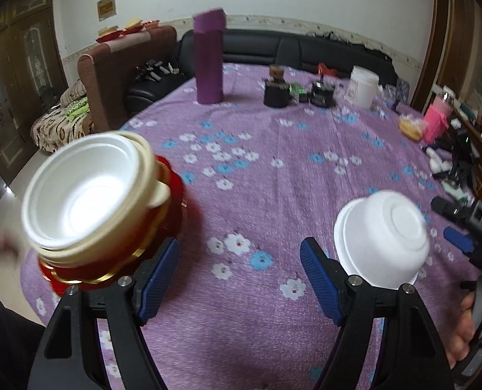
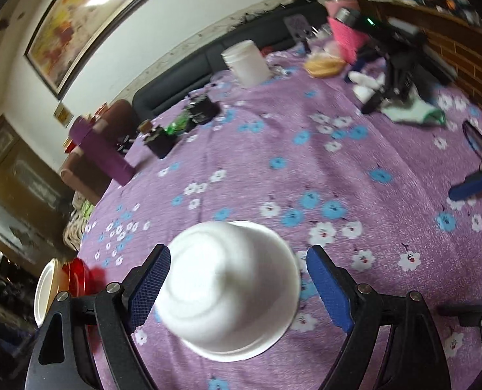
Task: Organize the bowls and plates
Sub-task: 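Move the right tool to the upside-down white foam bowl, then grasp the white foam bowl rim with the right tool and lift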
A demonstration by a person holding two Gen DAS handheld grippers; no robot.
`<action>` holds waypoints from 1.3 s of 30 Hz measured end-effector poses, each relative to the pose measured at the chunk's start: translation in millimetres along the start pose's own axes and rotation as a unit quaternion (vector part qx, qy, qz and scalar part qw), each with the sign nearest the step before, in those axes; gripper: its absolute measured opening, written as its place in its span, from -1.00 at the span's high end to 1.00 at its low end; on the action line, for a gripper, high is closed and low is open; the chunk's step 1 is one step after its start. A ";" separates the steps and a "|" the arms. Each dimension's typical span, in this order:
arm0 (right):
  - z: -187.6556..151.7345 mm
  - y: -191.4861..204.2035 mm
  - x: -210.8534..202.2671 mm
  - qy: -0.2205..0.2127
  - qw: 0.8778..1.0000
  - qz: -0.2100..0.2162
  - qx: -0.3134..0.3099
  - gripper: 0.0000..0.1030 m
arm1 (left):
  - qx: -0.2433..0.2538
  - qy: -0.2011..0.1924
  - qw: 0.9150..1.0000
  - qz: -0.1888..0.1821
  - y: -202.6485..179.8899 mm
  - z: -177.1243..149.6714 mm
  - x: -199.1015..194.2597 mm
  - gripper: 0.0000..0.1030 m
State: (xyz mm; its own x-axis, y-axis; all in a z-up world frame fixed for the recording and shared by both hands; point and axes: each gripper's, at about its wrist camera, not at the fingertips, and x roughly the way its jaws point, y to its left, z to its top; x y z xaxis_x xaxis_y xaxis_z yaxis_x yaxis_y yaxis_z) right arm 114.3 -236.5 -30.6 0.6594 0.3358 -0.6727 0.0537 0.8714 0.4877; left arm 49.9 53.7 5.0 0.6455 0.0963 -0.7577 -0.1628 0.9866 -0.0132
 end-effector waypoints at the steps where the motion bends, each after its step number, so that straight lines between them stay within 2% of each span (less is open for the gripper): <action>1: 1.7 -5.1 2.7 0.005 1.000 0.004 0.009 -0.73 | 0.004 0.005 1.000 0.000 -4.5 -1.6 4.8 -0.48; 8: 3.8 -40.4 35.1 0.073 0.993 0.045 0.085 -0.76 | 0.042 0.030 0.999 0.003 -40.9 -10.2 39.4 -0.48; 11: 3.9 -34.5 36.0 0.076 0.993 0.049 0.075 -0.79 | 0.055 0.040 0.998 0.004 -53.6 -12.8 52.7 -0.48; 16: -2.2 -31.5 49.2 0.121 0.974 0.161 0.107 -0.85 | 0.058 0.068 0.996 -0.003 -62.5 -19.6 75.6 -0.48; 21: -2.5 -18.1 51.2 0.129 0.971 0.178 0.093 -0.95 | 0.040 0.064 0.997 -0.022 -54.7 -19.9 77.7 -0.48; 24: -1.9 -1.6 46.1 0.133 0.966 0.208 0.079 -1.00 | 0.034 0.063 0.997 -0.028 -51.7 -19.5 78.0 -0.49; 25: -4.0 9.3 46.8 0.151 0.953 0.251 0.075 -1.00 | 0.038 0.063 0.997 -0.038 -53.2 -19.5 77.8 -0.50; 26: -10.4 24.6 52.6 0.191 0.928 0.311 0.079 -1.00 | 0.049 0.063 0.996 -0.048 -56.9 -19.9 77.2 -0.50; 28: -17.8 56.4 55.7 0.222 0.908 0.348 0.063 -0.98 | 0.055 0.064 0.994 -0.074 -58.6 -21.9 73.6 -0.50; 30: -16.1 77.6 44.9 0.207 0.911 0.356 0.037 -0.98 | 0.039 0.069 0.993 -0.093 -52.2 -23.3 68.7 -0.50; 31: -10.9 83.2 35.9 0.183 0.921 0.342 0.023 -0.98 | 0.029 0.072 0.992 -0.100 -47.7 -23.3 66.7 -0.50; 32: -6.3 84.2 30.2 0.161 0.934 0.318 0.013 -0.98 | 0.019 0.075 0.992 -0.103 -42.0 -22.1 65.8 -0.51; 33: 0.0 83.0 23.9 0.128 0.956 0.264 -0.004 -0.98 | 0.010 0.076 0.992 -0.102 -36.1 -20.0 65.7 -0.51; 34: 3.3 80.8 22.8 0.111 0.967 0.228 -0.012 -0.98 | 0.003 0.076 0.992 -0.100 -30.9 -18.2 66.6 -0.51; 36: 8.0 74.2 27.4 0.098 0.979 0.178 -0.017 -0.97 | -0.013 0.079 0.992 -0.097 -23.1 -15.0 69.6 -0.51; 39: 12.5 60.6 43.4 0.080 0.990 0.112 -0.018 -0.97 | -0.039 0.091 0.990 -0.098 -15.0 -5.8 80.0 -0.51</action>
State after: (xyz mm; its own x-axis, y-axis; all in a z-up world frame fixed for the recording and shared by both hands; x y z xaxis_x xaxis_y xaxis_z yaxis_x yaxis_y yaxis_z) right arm 155.5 -173.6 -23.3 0.5243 0.5714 -0.6314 -0.1093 0.7804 0.6156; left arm 99.6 45.8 -59.2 0.5265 -0.1279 -0.8405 -0.1102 0.9700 -0.2166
